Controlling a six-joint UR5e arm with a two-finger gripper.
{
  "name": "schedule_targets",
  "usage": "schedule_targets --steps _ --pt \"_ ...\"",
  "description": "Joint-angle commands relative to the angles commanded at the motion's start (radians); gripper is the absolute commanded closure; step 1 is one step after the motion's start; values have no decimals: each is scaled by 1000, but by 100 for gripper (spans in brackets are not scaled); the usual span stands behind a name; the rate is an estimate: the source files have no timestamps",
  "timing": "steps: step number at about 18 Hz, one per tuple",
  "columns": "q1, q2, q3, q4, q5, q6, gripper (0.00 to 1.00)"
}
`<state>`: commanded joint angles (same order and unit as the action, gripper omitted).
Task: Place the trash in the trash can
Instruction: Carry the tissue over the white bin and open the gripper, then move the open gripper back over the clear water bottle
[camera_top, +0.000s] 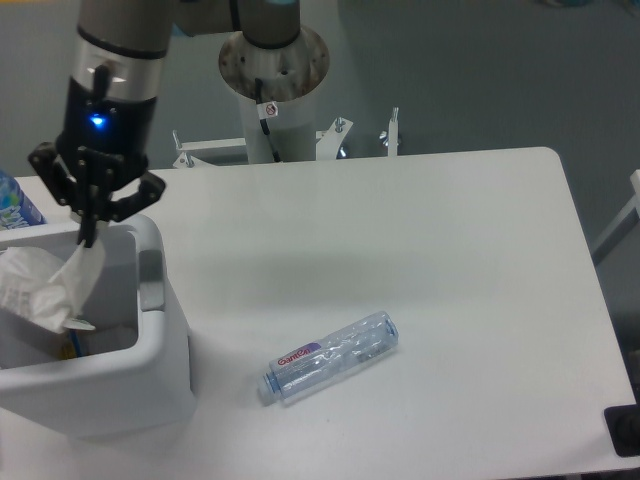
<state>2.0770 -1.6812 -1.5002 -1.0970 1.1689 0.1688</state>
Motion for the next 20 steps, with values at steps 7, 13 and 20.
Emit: schedule_targets --steps 7,13,20 --pt "-3 -12 2 78 -2 6 0" --pt "46 -6 34 89 31 9 0" --pt "276 -28 23 100 63 138 0"
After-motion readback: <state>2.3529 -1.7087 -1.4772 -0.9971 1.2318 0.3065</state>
